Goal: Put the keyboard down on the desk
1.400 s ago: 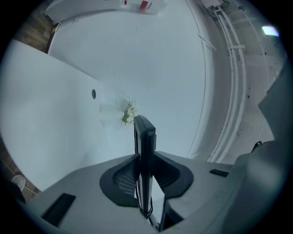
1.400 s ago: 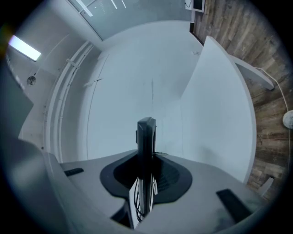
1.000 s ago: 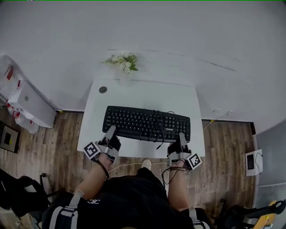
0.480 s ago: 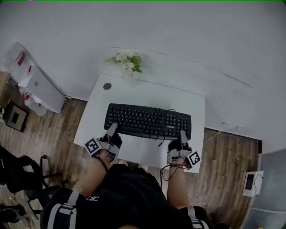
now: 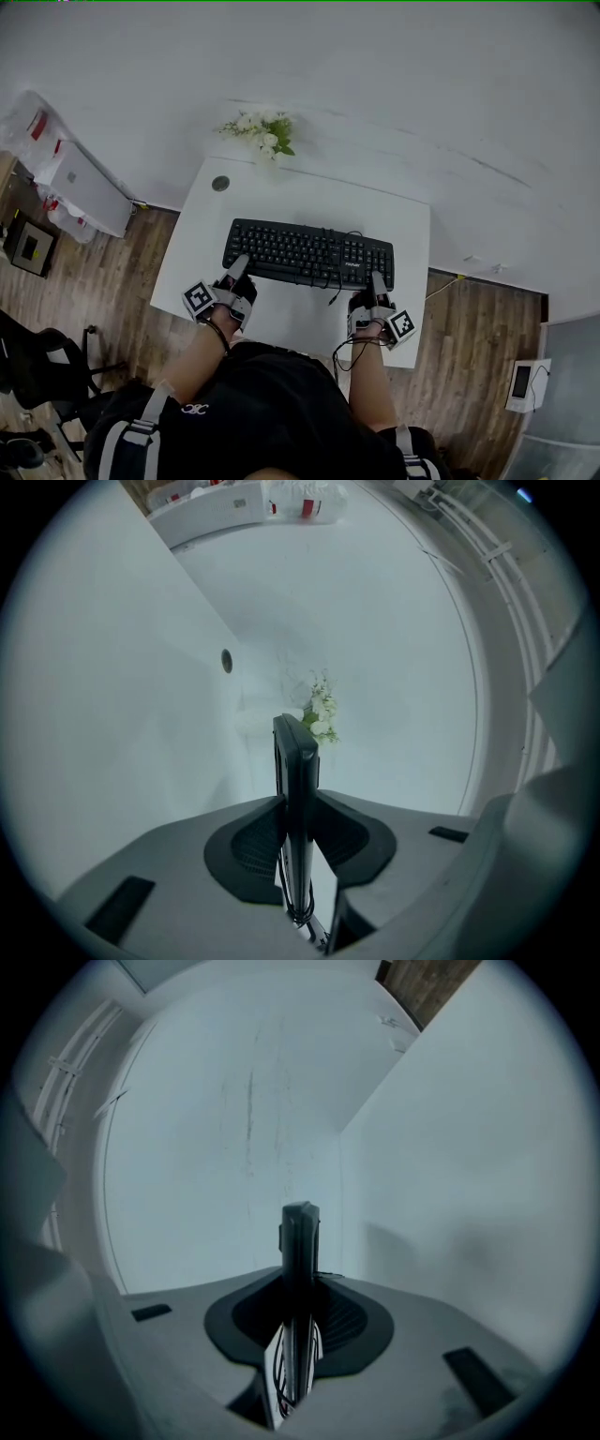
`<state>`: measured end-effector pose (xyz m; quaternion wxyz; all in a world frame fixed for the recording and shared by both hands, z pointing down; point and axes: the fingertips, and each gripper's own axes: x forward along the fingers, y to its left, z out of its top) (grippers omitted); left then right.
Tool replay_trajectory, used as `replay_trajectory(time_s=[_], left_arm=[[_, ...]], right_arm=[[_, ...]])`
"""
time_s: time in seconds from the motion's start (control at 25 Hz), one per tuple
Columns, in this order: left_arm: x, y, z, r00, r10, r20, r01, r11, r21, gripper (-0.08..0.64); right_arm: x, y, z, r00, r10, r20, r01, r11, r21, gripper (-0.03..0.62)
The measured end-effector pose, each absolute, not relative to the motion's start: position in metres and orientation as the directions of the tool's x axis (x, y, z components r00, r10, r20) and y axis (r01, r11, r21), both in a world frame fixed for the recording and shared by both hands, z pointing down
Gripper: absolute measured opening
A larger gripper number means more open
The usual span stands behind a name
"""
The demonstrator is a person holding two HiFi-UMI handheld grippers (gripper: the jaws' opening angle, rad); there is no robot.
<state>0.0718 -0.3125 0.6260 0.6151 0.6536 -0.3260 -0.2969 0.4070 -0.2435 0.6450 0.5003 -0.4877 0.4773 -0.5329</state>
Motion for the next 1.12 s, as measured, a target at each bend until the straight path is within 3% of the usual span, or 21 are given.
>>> replay_trajectory(time_s=[0.44, 1.12], left_arm=[[0.065, -0.352, 0.689, 0.624, -0.768, 0.143, -0.101, 0.102, 0.99, 0.078], [0.067, -0.391, 0.738, 0.634, -0.732, 0.248, -0.126, 0.219, 0.968, 0.078]], right_arm=[[0.4, -0.27, 0.706, -0.033, -0.978, 0.206, 0.068, -0.208, -0.976, 0.069], [0.398, -0.292, 0.749, -0.006, -0.943, 0.333, 0.079, -0.333, -0.94, 0.069]])
